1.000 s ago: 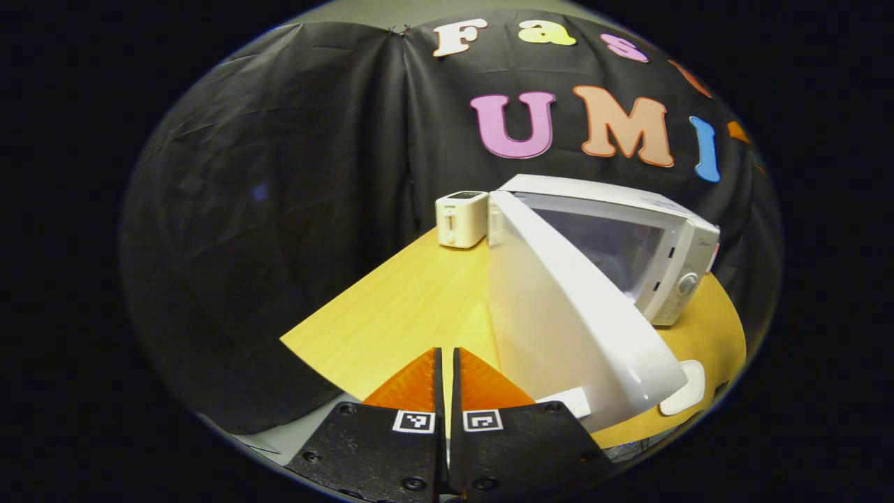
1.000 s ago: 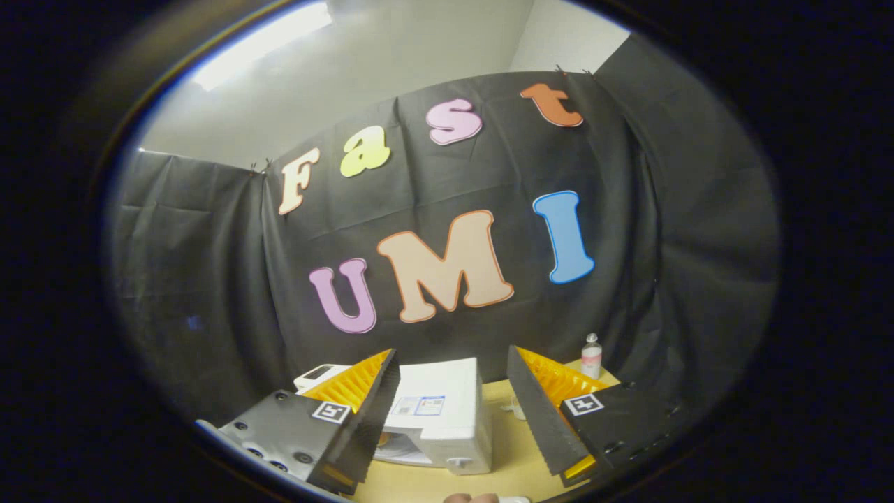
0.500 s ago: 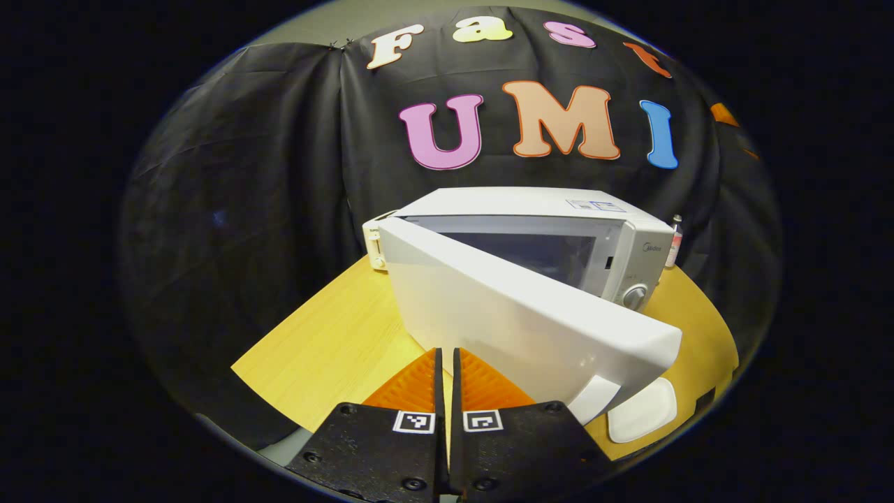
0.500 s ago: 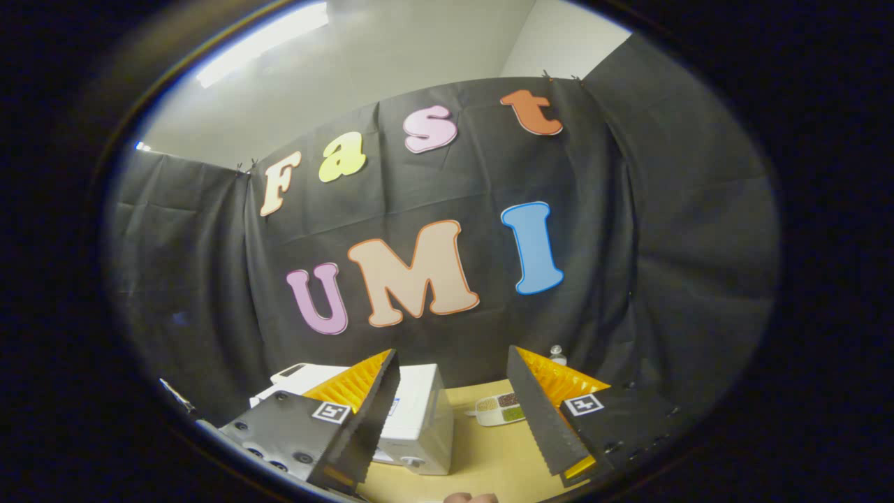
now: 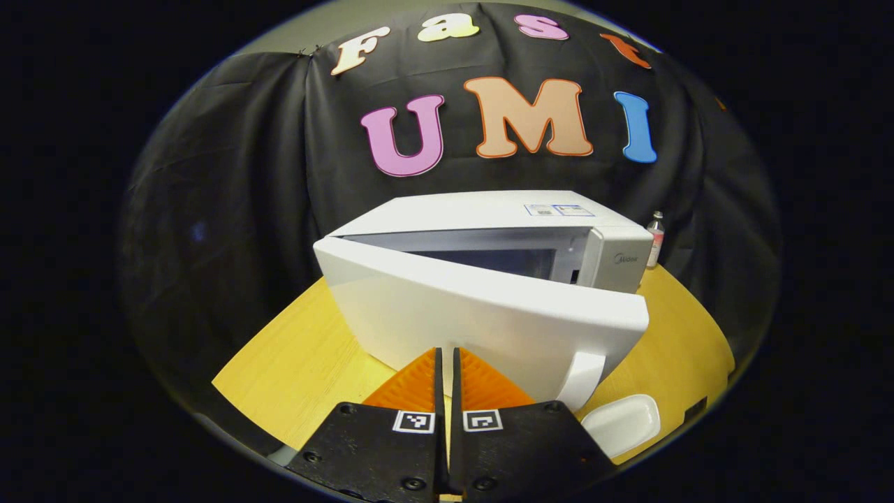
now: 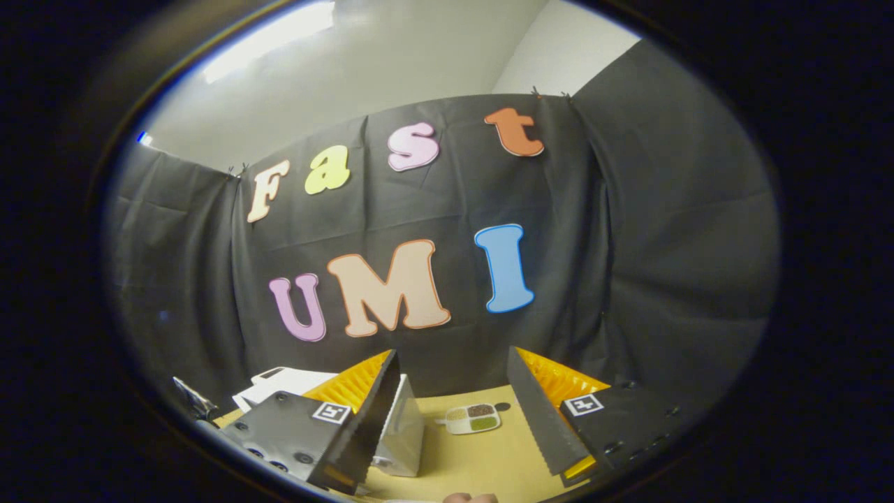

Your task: Open the microwave oven with the left hand, put the food in, and close the microwave oven.

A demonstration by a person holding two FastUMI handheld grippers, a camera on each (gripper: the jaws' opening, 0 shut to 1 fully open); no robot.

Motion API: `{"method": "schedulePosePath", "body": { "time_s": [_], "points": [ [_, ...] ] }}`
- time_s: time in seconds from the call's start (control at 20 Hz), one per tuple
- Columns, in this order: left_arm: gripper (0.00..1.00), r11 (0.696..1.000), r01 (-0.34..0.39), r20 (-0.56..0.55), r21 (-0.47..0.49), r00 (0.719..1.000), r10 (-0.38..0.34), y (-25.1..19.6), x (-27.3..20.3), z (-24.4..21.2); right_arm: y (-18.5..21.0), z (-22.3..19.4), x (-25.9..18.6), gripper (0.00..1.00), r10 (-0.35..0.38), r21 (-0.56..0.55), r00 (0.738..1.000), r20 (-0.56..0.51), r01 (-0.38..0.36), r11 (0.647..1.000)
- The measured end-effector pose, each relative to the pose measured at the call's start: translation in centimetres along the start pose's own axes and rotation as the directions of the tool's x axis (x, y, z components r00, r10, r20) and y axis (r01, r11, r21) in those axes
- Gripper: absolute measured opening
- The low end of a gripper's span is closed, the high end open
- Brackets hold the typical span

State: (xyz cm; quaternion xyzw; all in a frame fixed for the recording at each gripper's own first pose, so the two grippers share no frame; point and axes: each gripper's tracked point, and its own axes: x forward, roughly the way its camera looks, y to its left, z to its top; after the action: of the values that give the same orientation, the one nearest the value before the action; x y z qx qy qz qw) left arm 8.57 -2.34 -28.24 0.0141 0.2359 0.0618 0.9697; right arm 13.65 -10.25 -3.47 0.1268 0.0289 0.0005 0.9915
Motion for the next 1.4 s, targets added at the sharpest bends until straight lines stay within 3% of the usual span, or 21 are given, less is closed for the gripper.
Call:
{"method": "schedulePosePath", "body": {
  "time_s": [0.05,0.1,0.15,0.3,0.35,0.4,0.85,0.9,1.0,1.3,1.4],
  "points": [
    [0.01,1.000,0.005,0.005,0.007,1.000,-0.005,-0.5,0.4,0.3,-0.2,0.4,-0.2,0.95,0.000,-0.002,1.000,0.004,0.000,1.000],
    [0.00,1.000,0.010,0.009,0.013,1.000,-0.010,-0.9,0.9,0.6,-0.2,0.6,-0.4,0.84,0.002,0.002,1.000,0.005,-0.002,1.000],
    [0.00,1.000,-0.001,0.009,0.021,1.000,0.001,-0.9,1.3,0.7,-0.3,0.9,-0.5,0.95,0.003,0.008,1.000,0.005,-0.003,1.000],
    [0.00,0.999,0.022,0.002,0.027,1.000,-0.022,-2.3,2.2,0.8,-0.6,1.4,-1.0,0.95,0.011,-0.002,1.000,0.005,-0.011,1.000],
    [0.01,0.999,0.022,0.006,0.038,1.000,-0.023,-2.7,2.3,1.0,-0.7,1.6,-1.2,0.84,0.014,-0.013,1.000,0.005,-0.014,1.000],
    [0.01,0.998,0.028,0.013,0.047,0.999,-0.029,-3.1,2.6,1.4,-0.8,1.6,-1.2,0.94,0.017,-0.027,1.000,0.006,-0.017,0.999],
    [0.01,0.998,0.058,0.022,0.039,0.998,-0.059,-5.9,5.7,3.0,-0.2,3.5,-2.1,0.94,0.058,-0.213,0.997,0.050,-0.046,0.976],
    [0.00,0.998,0.058,0.028,0.038,0.998,-0.059,-6.1,5.9,3.2,-0.1,3.8,-2.2,0.84,0.064,-0.240,0.996,0.061,-0.048,0.970],
    [0.01,0.998,0.054,0.037,0.043,0.998,-0.056,-6.2,6.3,3.6,0.1,4.3,-2.3,0.84,0.073,-0.291,0.995,0.074,-0.048,0.955],
    [0.00,0.998,0.054,0.046,0.033,0.997,-0.056,-6.9,7.1,3.8,0.3,4.1,-2.4,1.00,0.092,-0.286,0.994,0.053,-0.073,0.955],
    [0.00,0.998,0.054,0.047,0.033,0.997,-0.056,-7.0,7.3,3.7,0.4,4.0,-2.4,0.96,0.097,-0.287,0.994,0.051,-0.078,0.955]
  ]
}}
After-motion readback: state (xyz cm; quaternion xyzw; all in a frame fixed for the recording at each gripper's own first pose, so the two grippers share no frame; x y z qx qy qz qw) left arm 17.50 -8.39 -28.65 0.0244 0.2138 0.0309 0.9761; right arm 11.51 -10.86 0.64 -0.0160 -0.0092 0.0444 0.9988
